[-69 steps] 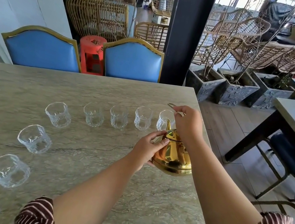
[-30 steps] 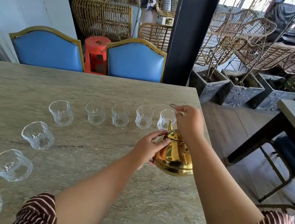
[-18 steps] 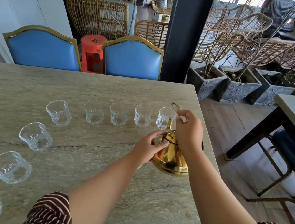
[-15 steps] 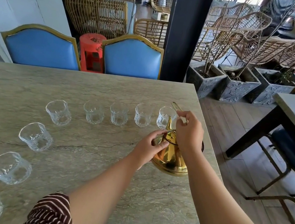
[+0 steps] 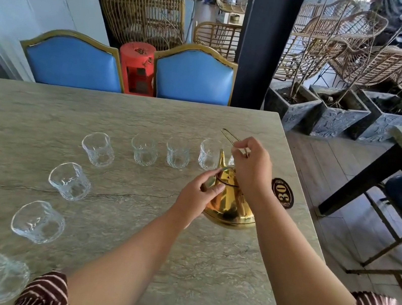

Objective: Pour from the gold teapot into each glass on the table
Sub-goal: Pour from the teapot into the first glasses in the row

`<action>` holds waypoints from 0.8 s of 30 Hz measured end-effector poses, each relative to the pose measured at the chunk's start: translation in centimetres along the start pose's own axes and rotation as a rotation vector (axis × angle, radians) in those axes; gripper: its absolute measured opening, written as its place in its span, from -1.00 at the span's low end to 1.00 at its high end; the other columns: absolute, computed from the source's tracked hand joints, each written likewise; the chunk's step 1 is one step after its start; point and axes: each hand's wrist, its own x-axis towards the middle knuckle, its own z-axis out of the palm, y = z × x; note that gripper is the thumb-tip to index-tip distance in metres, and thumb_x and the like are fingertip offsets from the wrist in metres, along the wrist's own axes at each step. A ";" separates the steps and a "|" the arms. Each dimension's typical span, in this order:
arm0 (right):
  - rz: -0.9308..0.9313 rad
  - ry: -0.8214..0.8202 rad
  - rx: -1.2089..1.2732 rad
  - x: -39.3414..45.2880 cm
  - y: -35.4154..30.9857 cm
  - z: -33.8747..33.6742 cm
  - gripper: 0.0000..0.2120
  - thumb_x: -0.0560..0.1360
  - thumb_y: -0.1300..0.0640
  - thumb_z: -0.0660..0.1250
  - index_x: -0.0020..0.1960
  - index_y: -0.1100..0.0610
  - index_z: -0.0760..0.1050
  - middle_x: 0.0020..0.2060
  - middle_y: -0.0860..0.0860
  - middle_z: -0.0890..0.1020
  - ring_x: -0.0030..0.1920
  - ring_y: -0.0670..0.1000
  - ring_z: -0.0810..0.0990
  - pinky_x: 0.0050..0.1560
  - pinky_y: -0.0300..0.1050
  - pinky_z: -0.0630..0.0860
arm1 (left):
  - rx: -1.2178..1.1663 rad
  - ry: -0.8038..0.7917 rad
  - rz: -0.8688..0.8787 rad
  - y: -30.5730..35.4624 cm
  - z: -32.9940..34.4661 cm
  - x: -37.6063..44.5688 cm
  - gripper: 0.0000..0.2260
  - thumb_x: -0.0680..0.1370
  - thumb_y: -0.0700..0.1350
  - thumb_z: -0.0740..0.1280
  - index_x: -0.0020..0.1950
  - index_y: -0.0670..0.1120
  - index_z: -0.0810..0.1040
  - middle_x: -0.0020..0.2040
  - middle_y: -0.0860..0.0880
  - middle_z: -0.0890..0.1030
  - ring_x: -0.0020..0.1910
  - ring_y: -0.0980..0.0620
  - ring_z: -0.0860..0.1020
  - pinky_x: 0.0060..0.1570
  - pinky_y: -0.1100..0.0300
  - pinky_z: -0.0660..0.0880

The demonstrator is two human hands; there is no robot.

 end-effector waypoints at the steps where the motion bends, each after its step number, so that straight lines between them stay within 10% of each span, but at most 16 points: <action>1: -0.001 -0.010 -0.001 0.2 -0.3 0.3 -0.93 0.54 0.20 0.30 0.01 0.11 0.54 -0.12 -0.10 0.56 -0.31 -0.05 0.52 -0.38 -0.26 0.39 | -0.005 0.006 -0.023 0.0 -0.3 0.0 -0.58 0.58 0.05 0.37 0.45 0.18 0.44 0.08 -0.05 0.68 -0.07 -0.02 0.69 -0.04 -0.15 0.67; 8: 0.023 -0.043 -0.063 1.4 -1.7 1.7 -0.91 0.53 0.17 0.31 0.02 0.09 0.56 -0.22 -0.02 0.63 -0.47 -0.07 0.42 -0.40 -0.18 0.38 | -0.111 0.011 -0.121 0.6 -1.4 -0.3 -0.65 0.57 0.03 0.40 0.34 0.26 0.48 0.16 -0.02 0.64 0.09 -0.09 0.66 -0.13 -0.33 0.64; 19: 0.000 -0.080 -0.086 1.5 -2.8 1.8 -0.90 0.55 0.19 0.30 0.03 0.16 0.57 -0.05 0.02 0.64 -0.25 -0.05 0.51 -0.33 -0.31 0.39 | -0.146 0.006 -0.171 1.4 -2.0 -0.9 -0.70 0.57 0.04 0.39 0.26 0.31 0.48 0.19 -0.04 0.65 0.12 -0.11 0.67 -0.15 -0.19 0.67; 24: 0.012 -0.083 -0.088 1.5 -3.2 1.6 -0.89 0.54 0.21 0.30 0.01 0.18 0.58 -0.10 0.04 0.65 -0.06 0.14 0.63 -0.12 -0.05 0.56 | -0.174 0.011 -0.206 1.8 -1.8 -1.1 -0.71 0.57 0.04 0.40 0.25 0.31 0.50 0.20 -0.05 0.65 0.13 -0.09 0.66 -0.08 -0.29 0.64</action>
